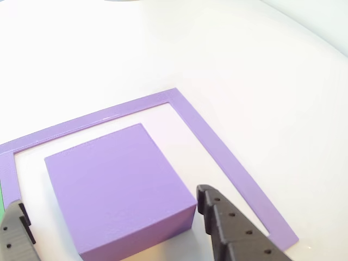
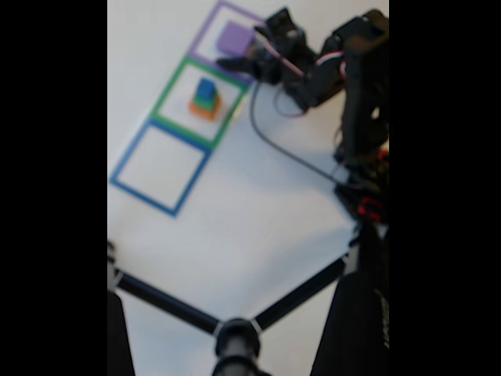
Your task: Tower of hanoi
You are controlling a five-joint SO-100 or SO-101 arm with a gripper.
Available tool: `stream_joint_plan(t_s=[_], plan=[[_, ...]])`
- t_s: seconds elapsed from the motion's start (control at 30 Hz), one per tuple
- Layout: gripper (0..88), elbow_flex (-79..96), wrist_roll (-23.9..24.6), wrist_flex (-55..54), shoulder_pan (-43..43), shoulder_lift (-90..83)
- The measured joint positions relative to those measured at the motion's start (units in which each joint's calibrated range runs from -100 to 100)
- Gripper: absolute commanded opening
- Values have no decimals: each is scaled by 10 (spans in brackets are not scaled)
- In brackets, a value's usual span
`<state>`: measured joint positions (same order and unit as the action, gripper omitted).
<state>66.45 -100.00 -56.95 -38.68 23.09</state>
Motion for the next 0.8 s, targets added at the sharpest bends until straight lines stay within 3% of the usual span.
stream_joint_plan(t_s=[0.8], plan=[[156,-8,0,0,22,9]])
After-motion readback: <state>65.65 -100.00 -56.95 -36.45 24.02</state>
